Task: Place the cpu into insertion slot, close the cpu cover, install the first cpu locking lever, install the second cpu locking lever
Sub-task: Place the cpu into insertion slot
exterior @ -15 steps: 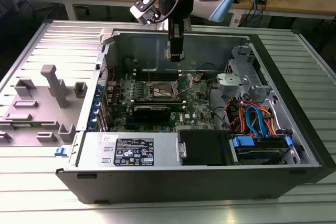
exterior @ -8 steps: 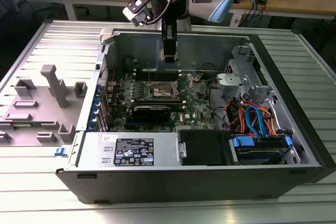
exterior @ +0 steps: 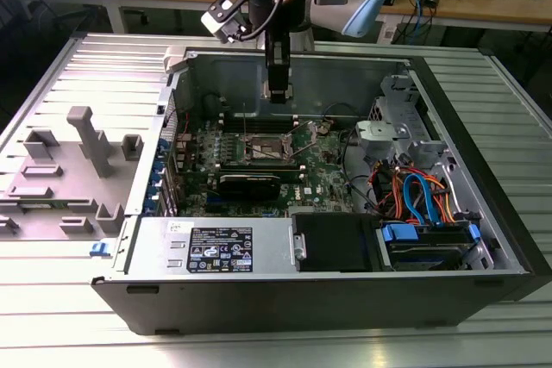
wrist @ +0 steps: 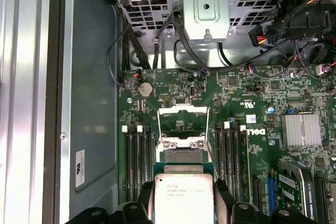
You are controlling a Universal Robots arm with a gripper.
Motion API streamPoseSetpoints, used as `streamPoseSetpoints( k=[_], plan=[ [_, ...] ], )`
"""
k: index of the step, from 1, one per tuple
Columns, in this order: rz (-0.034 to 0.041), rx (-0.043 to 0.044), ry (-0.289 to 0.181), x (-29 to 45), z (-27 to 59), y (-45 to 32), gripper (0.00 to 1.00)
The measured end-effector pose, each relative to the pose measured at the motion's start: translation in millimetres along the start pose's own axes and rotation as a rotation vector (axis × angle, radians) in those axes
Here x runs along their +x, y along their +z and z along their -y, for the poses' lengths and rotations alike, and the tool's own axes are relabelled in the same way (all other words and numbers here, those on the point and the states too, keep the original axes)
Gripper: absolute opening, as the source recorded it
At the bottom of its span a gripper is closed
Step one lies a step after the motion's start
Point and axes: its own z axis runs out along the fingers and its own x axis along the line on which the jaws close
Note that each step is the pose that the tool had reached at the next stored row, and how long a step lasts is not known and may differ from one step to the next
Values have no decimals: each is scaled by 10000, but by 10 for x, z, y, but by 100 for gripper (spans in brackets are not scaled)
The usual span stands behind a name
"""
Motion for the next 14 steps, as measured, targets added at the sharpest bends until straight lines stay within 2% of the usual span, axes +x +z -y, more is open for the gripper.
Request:
streamPoseSetpoints(
  k=[9, 12, 14],
  plan=[
    [0, 0, -4, 0, 1, 0, 55],
    [-5, -4, -49, -1, 9, 29, 55],
    [-17, 0, -217, -3, 25, 78, 55]
  ],
)
